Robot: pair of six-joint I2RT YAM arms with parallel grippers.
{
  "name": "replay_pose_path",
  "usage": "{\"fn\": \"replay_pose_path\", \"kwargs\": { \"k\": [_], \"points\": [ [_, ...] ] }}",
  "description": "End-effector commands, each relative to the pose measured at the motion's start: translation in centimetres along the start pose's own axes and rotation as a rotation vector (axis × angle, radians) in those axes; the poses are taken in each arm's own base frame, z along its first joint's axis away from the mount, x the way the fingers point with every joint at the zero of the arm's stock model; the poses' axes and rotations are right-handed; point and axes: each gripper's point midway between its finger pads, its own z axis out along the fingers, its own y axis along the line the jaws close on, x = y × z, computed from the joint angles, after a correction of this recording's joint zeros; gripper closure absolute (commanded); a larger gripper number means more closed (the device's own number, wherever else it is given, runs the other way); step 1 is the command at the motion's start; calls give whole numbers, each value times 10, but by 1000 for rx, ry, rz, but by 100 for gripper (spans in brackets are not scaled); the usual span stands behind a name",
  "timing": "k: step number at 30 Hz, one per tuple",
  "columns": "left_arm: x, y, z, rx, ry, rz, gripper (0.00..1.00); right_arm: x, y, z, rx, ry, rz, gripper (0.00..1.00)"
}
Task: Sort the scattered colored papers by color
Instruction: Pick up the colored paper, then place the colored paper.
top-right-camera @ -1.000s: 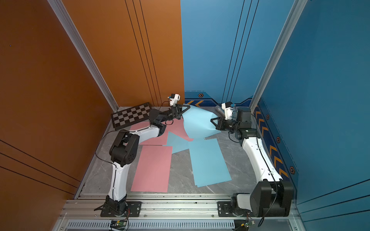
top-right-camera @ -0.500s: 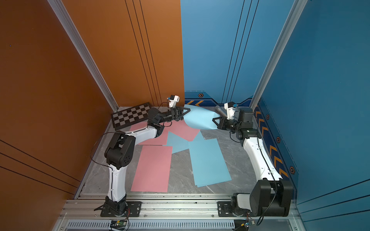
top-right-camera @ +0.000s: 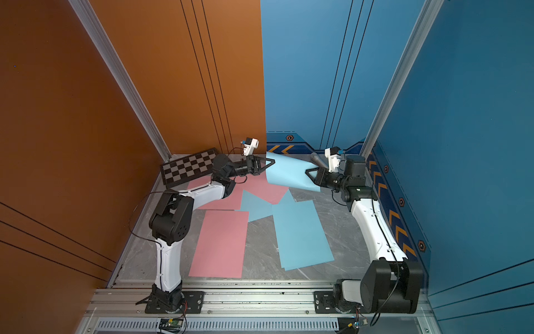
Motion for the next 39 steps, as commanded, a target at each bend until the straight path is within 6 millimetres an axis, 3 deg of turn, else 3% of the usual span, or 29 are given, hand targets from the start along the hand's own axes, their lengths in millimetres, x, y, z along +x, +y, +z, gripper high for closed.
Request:
{"fn": "replay_pose_path", "kwargs": {
  "k": [1,6,10,15,21,24,26,29,32,35,39],
  "points": [
    [13,-14,6,-56,72,75,100,-13,-6,-12,56,-67,8,1],
    [41,2,8,-363,186,174,100,-22,-49,-39,327,-122,70,0],
    [70,-13,22,-570,316,315,100,-23,-65,-62,471,-159,99,0],
    [99,-49,47,-649,383,460,100,-26,-72,-100,613,-233,125,0],
    [138,-100,81,-622,393,546,100,-28,-66,-137,655,-315,194,0],
    [146,-119,88,-629,349,542,100,-34,-48,-156,642,-390,190,0],
    [142,-120,91,-626,285,518,100,-38,-37,-166,628,-431,193,0],
    [131,-87,84,-662,194,373,100,-42,-26,-167,588,-444,201,0],
    [124,-51,78,-634,90,208,100,-39,-28,-162,574,-423,211,0],
    [133,-2,60,-666,31,54,100,-31,-35,-158,581,-404,218,0],
    [158,60,35,-766,0,-83,100,-26,-41,-151,577,-379,227,0]
  ]
}}
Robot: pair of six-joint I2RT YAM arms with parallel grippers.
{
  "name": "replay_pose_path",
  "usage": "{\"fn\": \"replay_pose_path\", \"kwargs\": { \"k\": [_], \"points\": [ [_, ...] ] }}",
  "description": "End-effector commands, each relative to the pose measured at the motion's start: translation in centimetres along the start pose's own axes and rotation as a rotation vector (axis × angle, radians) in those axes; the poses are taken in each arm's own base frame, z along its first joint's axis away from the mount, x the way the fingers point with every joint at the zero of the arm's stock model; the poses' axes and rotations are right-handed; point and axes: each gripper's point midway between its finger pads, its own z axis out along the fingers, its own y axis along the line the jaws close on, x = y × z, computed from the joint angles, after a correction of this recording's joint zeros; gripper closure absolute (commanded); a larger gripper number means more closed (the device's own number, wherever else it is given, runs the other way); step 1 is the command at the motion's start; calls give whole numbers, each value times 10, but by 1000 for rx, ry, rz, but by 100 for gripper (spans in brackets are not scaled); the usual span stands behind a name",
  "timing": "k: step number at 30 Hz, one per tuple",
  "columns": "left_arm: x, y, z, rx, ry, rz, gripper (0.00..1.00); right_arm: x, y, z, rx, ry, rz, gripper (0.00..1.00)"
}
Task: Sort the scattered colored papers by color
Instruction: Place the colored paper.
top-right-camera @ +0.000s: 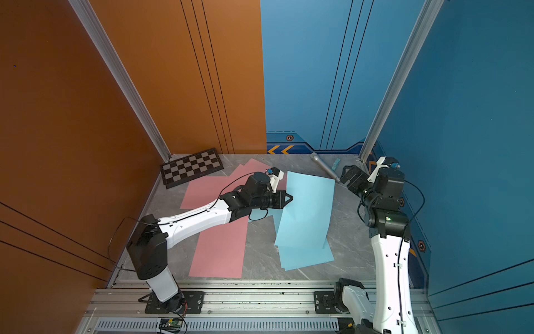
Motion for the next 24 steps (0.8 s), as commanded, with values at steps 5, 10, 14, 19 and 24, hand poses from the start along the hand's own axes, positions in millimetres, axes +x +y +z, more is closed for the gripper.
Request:
{"fn": "replay_pose_path", "kwargs": {
  "k": [5,10,14,19,24],
  "points": [
    [30,43,29,-40,-19,-188,100,17,-7,14,-5,70,28,0],
    [55,63,39,-102,11,-181,100,22,-7,20,-21,89,35,0],
    [68,76,43,-130,36,-178,100,26,-8,21,-25,98,33,0],
    [76,88,48,-156,49,-170,100,29,-7,22,-36,108,32,0],
    [78,90,50,-163,49,-162,100,34,-7,26,-41,125,34,0]
  ]
}}
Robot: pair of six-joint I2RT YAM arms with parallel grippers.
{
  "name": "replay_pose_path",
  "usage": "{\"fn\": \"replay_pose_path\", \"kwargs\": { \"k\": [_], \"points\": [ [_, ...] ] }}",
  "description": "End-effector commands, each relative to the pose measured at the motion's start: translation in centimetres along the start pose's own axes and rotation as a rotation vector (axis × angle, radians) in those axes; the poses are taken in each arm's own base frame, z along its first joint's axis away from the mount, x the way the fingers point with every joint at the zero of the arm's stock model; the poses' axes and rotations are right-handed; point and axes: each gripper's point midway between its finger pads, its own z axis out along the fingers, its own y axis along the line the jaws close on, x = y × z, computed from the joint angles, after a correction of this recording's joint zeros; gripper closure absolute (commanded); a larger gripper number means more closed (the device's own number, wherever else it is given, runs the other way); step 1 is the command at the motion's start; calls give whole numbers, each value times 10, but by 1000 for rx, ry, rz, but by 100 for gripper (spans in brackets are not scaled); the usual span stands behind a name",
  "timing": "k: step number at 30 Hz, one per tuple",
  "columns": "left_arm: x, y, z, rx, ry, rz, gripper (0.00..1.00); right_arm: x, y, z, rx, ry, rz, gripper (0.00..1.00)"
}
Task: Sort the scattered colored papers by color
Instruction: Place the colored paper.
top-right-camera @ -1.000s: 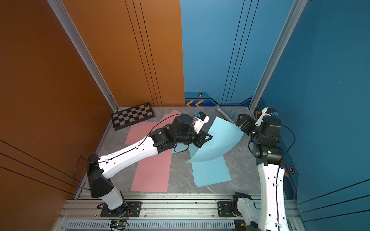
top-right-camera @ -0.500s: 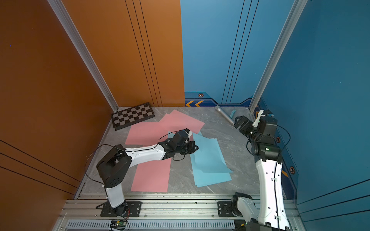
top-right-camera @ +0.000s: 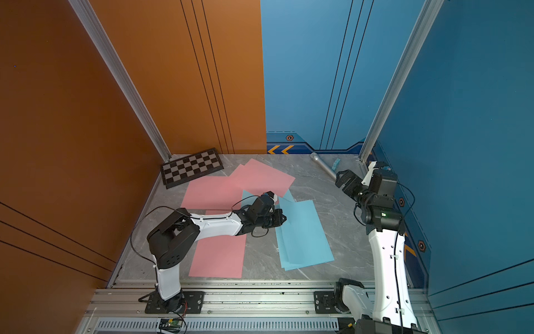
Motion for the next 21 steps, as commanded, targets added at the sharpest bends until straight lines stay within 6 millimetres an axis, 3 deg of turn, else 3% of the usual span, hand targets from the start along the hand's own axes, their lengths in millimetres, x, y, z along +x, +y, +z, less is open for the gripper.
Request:
{"fn": "replay_pose_path", "kwargs": {
  "k": [1,5,11,14,21],
  "points": [
    [3,5,3,-19,-11,18,100,4,1,6,-22,16,6,0],
    [5,3,1,-12,-2,28,98,15,-1,16,-26,56,10,0],
    [8,1,-1,-14,-4,39,67,25,-4,25,-24,86,10,0],
    [10,5,-3,-48,0,47,57,28,-3,28,-29,99,9,0],
    [-3,21,-35,-266,-59,157,49,36,-1,38,-34,131,0,0]
  ]
}}
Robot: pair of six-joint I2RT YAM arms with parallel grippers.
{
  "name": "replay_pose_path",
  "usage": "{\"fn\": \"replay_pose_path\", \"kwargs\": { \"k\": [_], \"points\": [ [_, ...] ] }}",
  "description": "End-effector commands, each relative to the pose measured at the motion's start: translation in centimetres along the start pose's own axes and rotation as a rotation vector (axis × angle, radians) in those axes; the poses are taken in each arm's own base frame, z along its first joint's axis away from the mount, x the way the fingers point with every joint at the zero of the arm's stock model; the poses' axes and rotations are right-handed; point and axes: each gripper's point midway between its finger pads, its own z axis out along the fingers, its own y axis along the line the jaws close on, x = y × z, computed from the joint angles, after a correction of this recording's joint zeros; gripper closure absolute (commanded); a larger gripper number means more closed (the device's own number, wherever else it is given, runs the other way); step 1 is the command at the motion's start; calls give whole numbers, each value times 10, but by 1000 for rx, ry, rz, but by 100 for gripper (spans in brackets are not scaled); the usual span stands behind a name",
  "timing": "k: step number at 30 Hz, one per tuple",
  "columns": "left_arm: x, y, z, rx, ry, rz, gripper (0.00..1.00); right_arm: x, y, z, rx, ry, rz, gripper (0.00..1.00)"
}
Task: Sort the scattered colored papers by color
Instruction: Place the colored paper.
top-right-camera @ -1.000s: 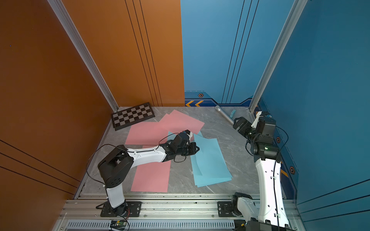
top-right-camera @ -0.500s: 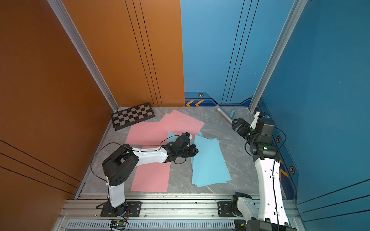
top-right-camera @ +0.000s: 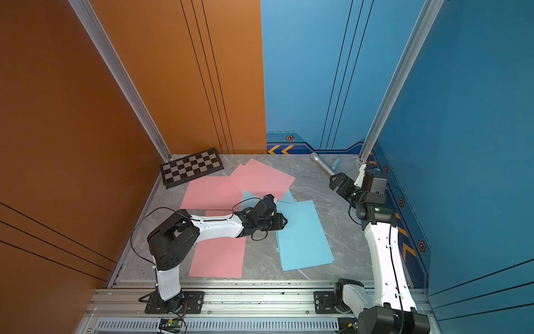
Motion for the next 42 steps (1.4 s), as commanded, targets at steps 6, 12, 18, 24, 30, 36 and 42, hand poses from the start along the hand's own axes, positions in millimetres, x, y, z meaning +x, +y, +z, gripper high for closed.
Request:
{"fn": "replay_pose_path", "kwargs": {
  "k": [6,12,18,24,30,36,42],
  "points": [
    [-31,19,-57,-235,-99,165,33,19,7,27,-17,69,-25,0],
    [-63,15,-90,-266,-184,240,26,41,16,62,-29,159,-65,0],
    [-100,41,-99,-274,-204,188,17,63,26,106,-25,274,-116,0],
    [-127,76,-95,-222,-183,4,2,69,44,157,-64,343,-154,0],
    [-156,91,-77,-135,-183,-185,2,72,66,226,-128,413,-211,0],
    [-179,103,-48,-56,-183,-333,2,73,91,291,-237,455,-249,0],
    [-189,121,-25,-39,-169,-423,2,83,104,333,-302,483,-330,1]
  ]
}}
